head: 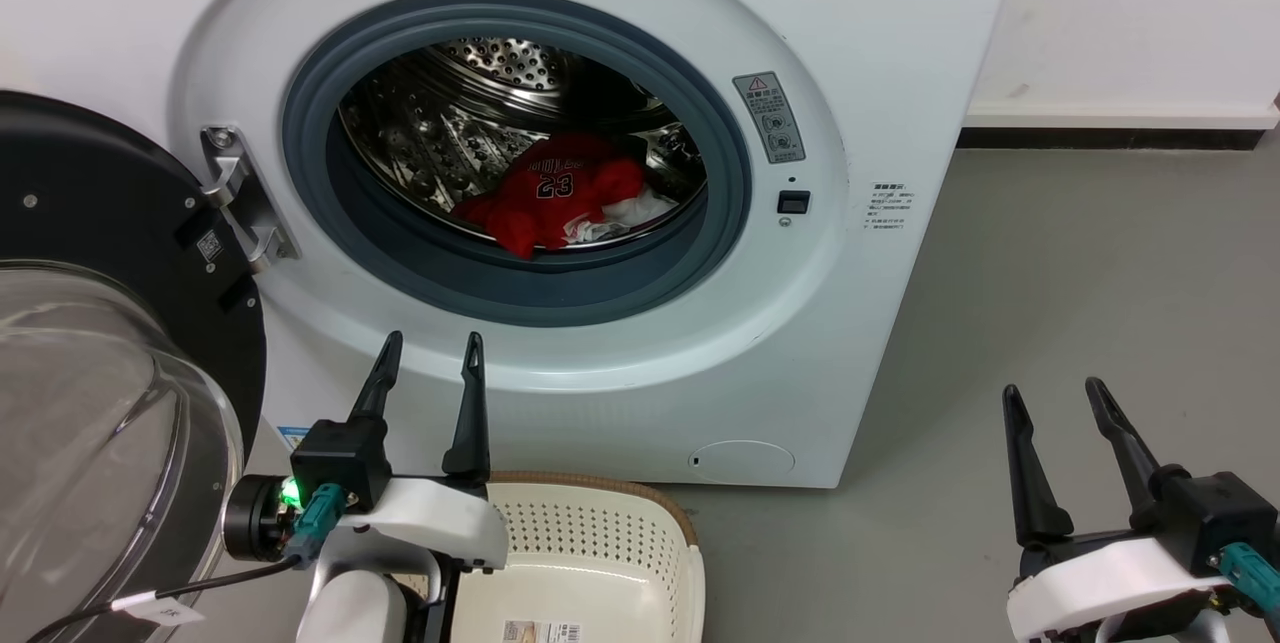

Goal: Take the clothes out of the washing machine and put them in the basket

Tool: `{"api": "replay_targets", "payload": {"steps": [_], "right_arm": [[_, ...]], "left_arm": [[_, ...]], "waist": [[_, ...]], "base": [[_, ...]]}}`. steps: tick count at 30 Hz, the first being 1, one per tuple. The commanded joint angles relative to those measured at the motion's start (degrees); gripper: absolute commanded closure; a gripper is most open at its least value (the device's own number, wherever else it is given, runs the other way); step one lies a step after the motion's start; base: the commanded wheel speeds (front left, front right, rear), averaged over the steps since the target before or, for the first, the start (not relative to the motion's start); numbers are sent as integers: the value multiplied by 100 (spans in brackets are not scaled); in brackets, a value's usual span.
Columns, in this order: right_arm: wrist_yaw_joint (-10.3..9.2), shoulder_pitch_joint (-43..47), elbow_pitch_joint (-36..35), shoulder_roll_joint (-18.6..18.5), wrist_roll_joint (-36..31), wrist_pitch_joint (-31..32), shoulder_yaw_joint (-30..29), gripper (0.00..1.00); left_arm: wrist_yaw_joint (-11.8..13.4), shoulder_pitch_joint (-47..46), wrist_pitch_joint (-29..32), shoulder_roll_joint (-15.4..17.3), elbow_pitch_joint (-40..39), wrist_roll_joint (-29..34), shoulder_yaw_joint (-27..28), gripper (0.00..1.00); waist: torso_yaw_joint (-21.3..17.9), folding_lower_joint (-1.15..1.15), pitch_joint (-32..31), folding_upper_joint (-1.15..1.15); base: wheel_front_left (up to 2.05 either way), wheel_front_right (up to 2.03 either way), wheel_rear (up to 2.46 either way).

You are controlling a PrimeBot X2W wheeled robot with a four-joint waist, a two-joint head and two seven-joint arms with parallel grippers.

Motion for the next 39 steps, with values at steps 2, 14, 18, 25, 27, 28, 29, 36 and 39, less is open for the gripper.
{"api": "replay_targets", "payload": {"steps": [2,14,18,25,27,28,29,36,39], "right_arm": [[-2,41,-55,1,-145,-48,-5,0],[-2,75,-41,2,-420,-93,-7,0],[-2,79,-23,2,-384,-85,-4,0],[-2,77,-19,2,-343,-72,-11,0],[-2,72,-33,2,-336,-65,-23,0],[-2,69,-50,2,-329,-59,-34,0],[-2,60,-70,2,-326,-50,-41,0],[-2,-225,-454,3,-381,2,-78,0],[-2,-388,-669,3,-392,17,-47,0]], "left_arm": [[14,-68,-52,3,12,153,-12,0],[6,-74,-143,-24,138,423,9,0],[-16,-83,-142,-32,182,359,33,0],[-19,-120,-142,-39,236,359,34,0],[-5,-144,-142,-41,245,406,12,0],[1,-171,-142,-42,256,430,-3,0],[6,-210,-142,-42,272,450,-18,0],[67,-887,-141,-45,584,483,-110,0],[127,-1312,-141,-46,788,510,-81,0]], "waist": [[8,0,3,0],[25,0,-3,0],[29,0,-8,0],[45,0,9,0],[60,0,27,0],[73,0,48,0],[85,0,72,0],[104,0,699,0],[49,0,1082,0]], "base": [[0,0,0],[0,0,0],[0,0,0],[0,0,0],[0,0,0],[0,0,0],[0,0,0],[0,0,0],[0,0,0]]}}
